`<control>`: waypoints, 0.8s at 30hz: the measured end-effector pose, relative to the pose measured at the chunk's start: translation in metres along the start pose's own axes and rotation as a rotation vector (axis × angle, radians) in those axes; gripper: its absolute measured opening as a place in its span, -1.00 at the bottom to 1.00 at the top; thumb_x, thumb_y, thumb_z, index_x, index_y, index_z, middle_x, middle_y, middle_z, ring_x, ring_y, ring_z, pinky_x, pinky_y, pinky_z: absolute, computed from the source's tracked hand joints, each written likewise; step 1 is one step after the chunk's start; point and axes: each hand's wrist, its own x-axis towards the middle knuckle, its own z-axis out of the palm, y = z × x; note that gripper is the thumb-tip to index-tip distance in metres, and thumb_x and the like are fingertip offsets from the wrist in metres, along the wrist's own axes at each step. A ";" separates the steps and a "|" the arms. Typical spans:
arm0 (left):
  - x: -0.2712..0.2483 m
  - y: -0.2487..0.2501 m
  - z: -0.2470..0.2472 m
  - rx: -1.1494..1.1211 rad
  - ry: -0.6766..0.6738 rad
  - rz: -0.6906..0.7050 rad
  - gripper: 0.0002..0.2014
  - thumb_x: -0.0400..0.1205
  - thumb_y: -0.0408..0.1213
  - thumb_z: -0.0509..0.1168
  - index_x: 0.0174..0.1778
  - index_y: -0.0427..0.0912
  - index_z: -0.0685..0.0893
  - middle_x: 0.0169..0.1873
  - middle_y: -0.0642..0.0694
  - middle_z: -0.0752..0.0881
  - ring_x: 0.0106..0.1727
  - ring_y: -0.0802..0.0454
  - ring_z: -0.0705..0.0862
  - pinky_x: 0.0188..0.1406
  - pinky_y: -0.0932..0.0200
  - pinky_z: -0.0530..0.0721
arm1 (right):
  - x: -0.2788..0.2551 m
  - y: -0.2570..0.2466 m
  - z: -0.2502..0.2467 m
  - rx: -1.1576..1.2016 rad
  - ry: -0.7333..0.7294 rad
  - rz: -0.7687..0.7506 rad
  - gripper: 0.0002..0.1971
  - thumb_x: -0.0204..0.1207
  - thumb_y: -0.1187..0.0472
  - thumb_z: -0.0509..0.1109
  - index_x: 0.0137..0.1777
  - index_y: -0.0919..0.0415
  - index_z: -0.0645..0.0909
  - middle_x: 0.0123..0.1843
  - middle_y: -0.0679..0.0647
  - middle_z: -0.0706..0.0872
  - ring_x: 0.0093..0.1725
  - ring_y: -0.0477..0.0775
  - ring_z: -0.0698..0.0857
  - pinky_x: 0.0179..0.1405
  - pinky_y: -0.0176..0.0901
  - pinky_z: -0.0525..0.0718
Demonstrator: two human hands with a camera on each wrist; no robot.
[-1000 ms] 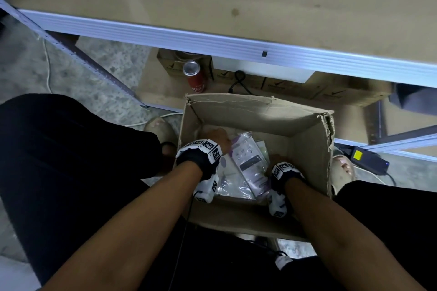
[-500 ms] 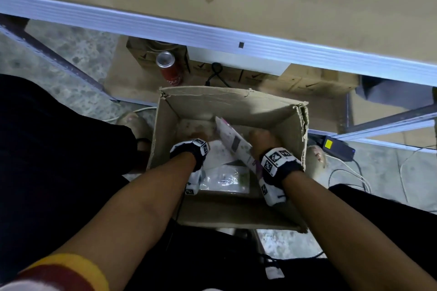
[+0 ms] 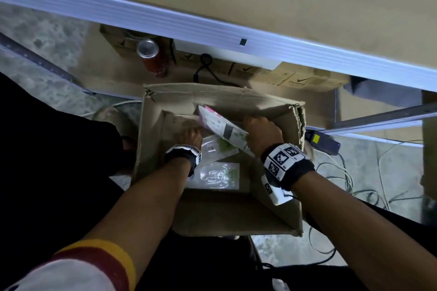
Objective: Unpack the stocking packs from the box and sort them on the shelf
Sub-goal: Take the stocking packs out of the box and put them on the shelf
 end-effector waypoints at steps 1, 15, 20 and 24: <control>0.002 -0.001 0.001 -0.012 -0.004 -0.001 -0.43 0.70 -0.29 0.33 0.63 -0.28 0.33 0.56 -0.30 0.44 0.59 -0.27 0.41 0.53 -0.14 0.43 | 0.002 0.000 0.001 -0.004 -0.003 0.004 -0.68 0.52 0.31 0.37 0.27 0.13 0.56 0.21 0.23 0.71 0.20 0.33 0.72 0.00 0.10 0.69; -0.009 -0.014 0.005 -0.331 -0.296 0.154 -0.83 0.61 -0.39 0.36 0.08 -0.20 0.78 0.17 -0.22 0.78 0.21 -0.18 0.73 0.32 -0.04 0.66 | 0.013 -0.001 0.004 -0.001 -0.002 0.052 -0.75 0.47 0.32 0.44 0.14 0.15 0.63 0.14 0.24 0.74 0.14 0.34 0.75 -0.02 0.12 0.71; -0.017 -0.004 0.013 -0.203 -0.222 0.189 -0.79 0.58 -0.47 0.36 0.09 -0.28 0.79 0.24 -0.30 0.73 0.28 -0.26 0.71 0.33 -0.06 0.65 | 0.012 -0.002 0.008 -0.005 -0.013 0.061 -0.74 0.48 0.33 0.44 0.16 0.15 0.63 0.16 0.23 0.74 0.16 0.33 0.74 0.01 0.13 0.72; -0.025 0.002 0.018 -0.066 -0.138 0.209 -0.72 0.64 -0.47 0.30 0.25 -0.34 0.72 0.35 -0.35 0.63 0.38 -0.33 0.63 0.39 -0.12 0.59 | 0.012 -0.001 0.012 -0.003 -0.008 0.064 -0.74 0.49 0.31 0.43 0.17 0.14 0.63 0.15 0.22 0.74 0.15 0.32 0.74 0.00 0.11 0.70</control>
